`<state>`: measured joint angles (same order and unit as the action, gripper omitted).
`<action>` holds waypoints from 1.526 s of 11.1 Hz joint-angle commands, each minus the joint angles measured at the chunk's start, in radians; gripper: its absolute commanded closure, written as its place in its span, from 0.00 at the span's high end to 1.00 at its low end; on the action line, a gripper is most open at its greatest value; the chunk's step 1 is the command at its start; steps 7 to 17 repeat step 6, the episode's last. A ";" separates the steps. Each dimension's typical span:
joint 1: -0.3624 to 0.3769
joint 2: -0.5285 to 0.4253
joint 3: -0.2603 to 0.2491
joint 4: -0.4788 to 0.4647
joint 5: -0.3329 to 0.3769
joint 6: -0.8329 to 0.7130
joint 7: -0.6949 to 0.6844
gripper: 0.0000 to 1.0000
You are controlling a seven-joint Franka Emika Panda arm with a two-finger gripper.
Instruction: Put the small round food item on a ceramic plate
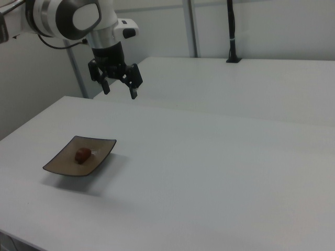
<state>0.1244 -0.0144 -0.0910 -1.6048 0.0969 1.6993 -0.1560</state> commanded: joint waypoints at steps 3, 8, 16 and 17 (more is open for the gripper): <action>0.027 -0.022 -0.021 -0.043 0.006 0.030 0.050 1.00; 0.021 -0.018 -0.021 -0.041 0.004 0.026 0.047 1.00; 0.021 -0.018 -0.021 -0.041 0.004 0.026 0.047 1.00; 0.021 -0.018 -0.021 -0.041 0.004 0.026 0.047 1.00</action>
